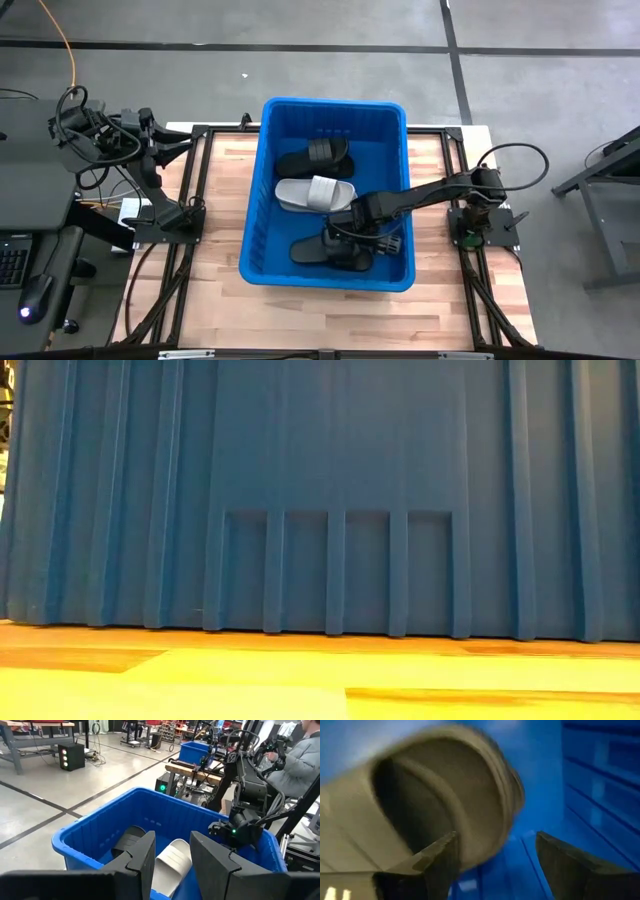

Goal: Pick and place slides into bin
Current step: Put the black slipper into the bin, then return to Home Position

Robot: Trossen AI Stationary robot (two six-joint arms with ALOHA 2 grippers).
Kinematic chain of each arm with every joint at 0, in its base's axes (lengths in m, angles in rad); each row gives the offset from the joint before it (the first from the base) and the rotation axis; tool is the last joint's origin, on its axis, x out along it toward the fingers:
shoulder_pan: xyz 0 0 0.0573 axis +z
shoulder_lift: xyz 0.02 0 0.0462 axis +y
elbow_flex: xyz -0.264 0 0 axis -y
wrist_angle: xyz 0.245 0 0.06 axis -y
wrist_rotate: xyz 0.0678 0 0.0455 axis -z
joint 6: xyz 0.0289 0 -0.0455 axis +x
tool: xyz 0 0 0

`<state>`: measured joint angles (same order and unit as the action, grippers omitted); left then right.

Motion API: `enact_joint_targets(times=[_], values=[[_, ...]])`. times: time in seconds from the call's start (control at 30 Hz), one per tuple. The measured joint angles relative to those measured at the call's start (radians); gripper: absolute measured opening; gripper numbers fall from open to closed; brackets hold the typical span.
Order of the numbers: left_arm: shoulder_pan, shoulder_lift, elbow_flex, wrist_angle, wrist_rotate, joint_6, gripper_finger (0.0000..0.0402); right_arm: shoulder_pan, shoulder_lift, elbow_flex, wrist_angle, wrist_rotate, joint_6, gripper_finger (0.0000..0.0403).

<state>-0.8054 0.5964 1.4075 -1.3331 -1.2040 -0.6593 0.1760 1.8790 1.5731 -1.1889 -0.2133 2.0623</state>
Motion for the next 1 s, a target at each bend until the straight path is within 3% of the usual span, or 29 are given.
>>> enact_joint_targets(times=[0.13,0.27,0.6,0.83,1.0], values=[[0.000,0.000,0.000,0.000,0.007,0.000,0.0113,0.000,0.000,0.000,0.002,-0.080,-0.011,0.0254],[0.000,0.000,0.000,0.000,0.007,0.001,0.0113,0.001,0.000,0.020,0.022,-0.082,0.000,0.0254],[0.000,0.000,0.000,0.000,0.018,0.001,0.0113,-0.001,0.000,0.176,-0.079,0.102,-0.003,0.0254],[0.000,0.000,0.000,0.000,0.037,0.001,0.0113,0.009,0.000,0.279,-0.216,0.078,-0.056,0.0254],[0.000,0.000,0.000,0.002,0.056,-0.003,0.0113,0.007,0.000,0.408,-0.190,0.233,-0.166,0.0254]])
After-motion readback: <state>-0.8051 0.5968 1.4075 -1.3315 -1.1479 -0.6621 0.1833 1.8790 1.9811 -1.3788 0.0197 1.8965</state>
